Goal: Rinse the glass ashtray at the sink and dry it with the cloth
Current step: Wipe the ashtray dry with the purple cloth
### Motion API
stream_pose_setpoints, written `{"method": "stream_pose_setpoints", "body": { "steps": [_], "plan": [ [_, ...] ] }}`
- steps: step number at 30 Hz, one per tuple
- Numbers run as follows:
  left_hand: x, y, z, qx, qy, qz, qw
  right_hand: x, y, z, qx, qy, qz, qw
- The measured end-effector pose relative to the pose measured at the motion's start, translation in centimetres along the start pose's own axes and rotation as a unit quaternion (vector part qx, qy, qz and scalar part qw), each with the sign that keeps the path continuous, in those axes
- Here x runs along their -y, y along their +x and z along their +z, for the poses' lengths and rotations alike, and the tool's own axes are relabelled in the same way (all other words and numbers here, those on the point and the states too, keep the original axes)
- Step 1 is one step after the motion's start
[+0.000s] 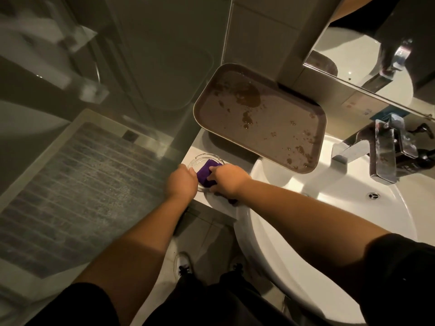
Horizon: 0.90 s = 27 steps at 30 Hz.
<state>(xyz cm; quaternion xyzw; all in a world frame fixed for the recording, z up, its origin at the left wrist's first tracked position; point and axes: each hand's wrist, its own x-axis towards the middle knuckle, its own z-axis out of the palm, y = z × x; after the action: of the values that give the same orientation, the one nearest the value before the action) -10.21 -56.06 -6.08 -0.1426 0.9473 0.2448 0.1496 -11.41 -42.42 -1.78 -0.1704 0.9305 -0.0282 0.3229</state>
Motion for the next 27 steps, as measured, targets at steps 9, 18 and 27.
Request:
{"method": "stream_pose_setpoints", "body": {
  "steps": [9, 18, 27],
  "plan": [
    [-0.1, 4.1, -2.0, 0.039, 0.142, 0.186, 0.971, -2.7, 1.0, -2.5, 0.066, -0.196, -0.141, 0.968],
    [0.1, 1.9, -0.4, -0.014, 0.096, 0.085, 0.992, -1.4, 1.5, -0.5, 0.042, -0.080, -0.046, 0.995],
    [0.0, 1.4, -1.6, -0.010, 0.078, 0.088, 0.993, -1.8, 1.3, -0.6, 0.051, -0.112, -0.088, 0.989]
  ]
}}
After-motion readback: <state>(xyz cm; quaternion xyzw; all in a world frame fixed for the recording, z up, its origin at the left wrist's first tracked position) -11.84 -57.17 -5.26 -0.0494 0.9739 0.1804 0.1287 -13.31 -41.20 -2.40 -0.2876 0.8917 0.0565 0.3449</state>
